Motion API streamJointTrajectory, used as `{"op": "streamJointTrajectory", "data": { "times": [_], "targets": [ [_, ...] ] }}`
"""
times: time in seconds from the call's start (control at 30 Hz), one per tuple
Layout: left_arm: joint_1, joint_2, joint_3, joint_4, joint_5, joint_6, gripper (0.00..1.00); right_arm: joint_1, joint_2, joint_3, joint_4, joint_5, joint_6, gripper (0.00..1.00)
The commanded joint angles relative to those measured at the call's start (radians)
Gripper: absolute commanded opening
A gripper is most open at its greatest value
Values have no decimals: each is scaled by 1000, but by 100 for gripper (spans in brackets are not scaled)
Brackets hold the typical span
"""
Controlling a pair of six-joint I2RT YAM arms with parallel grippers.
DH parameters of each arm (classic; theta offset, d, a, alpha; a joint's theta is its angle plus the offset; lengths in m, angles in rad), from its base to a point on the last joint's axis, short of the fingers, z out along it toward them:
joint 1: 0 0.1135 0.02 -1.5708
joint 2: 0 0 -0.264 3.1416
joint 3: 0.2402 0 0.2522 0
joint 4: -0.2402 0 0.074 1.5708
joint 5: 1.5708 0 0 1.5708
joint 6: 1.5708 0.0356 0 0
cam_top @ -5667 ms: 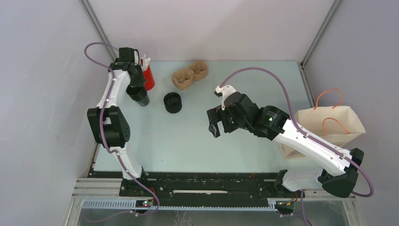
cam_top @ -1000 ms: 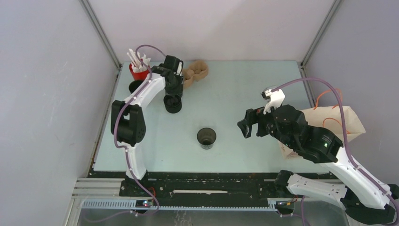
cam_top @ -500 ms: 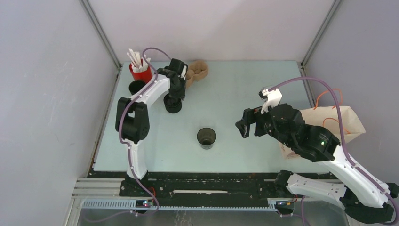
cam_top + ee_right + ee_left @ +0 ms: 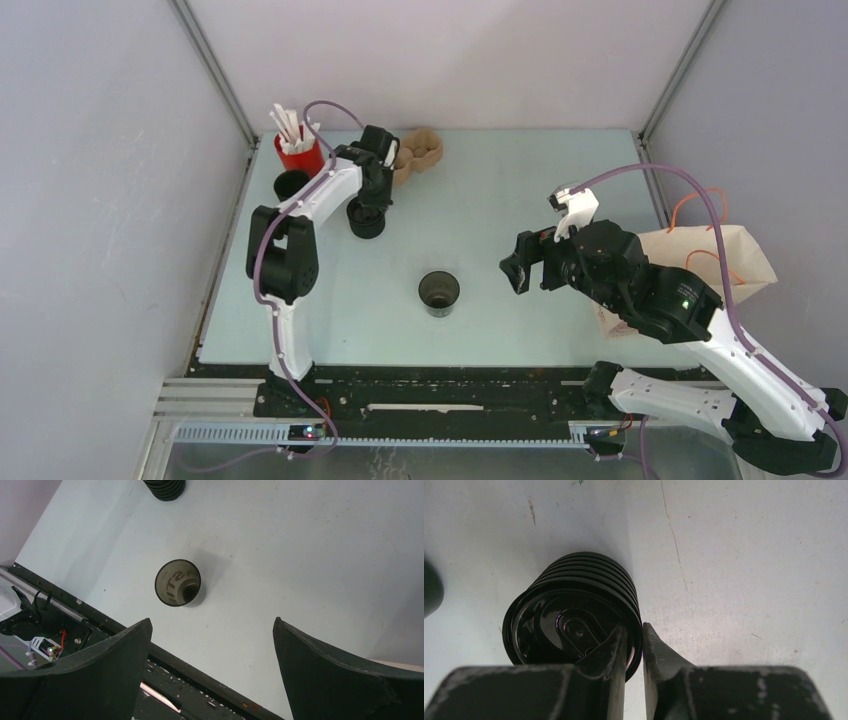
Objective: Pack the takeout coffee
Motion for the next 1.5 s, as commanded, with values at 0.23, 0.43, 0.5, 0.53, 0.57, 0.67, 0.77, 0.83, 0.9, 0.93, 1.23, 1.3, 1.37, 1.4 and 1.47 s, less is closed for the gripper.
{"op": "streamJointTrajectory", "data": {
  "times": [0.23,0.43,0.5,0.53,0.57,0.67,0.77,0.83,0.9,0.93,1.23,1.3,1.37,1.4,1.47],
  "targets": [
    [0,-159,20,1,-62,19,18,-6,2,0,31,-12,24,100],
    [0,-263,17,-18,-92,17,11,-6,19,0,24,-10,30,100],
    [4,-340,4,-18,-51,-6,9,-7,40,-2,25,-14,23,100],
    [5,-391,-19,2,14,-23,8,-7,54,-5,28,-19,17,100],
    [6,-454,-55,31,83,-46,8,-6,72,-7,33,-23,15,100],
    [11,-654,-198,178,379,-144,8,-21,123,-17,68,-92,19,100],
    [32,-884,-446,540,676,-391,8,-52,164,-41,169,-238,38,100],
    [39,-997,-679,907,798,-667,8,-70,187,-46,250,-361,62,100],
    [38,-1068,-834,1337,843,-976,8,-82,196,-45,332,-424,88,100],
    [37,-1083,-905,1521,841,-1101,8,-89,196,-46,373,-471,106,100],
    [-8,-1027,-1205,2254,748,-1574,8,-112,244,-50,747,-685,274,100],
    [-31,-1031,-1212,2253,751,-1551,8,-100,259,-50,769,-671,284,100],
    [-54,-1032,-1221,2252,743,-1540,8,-100,279,-50,783,-675,294,100],
    [-62,-1031,-1228,2252,737,-1537,8,-101,290,-49,790,-681,298,100],
    [-79,-1026,-1232,2252,738,-1529,8,-105,305,-49,808,-692,305,100]
  ]
}}
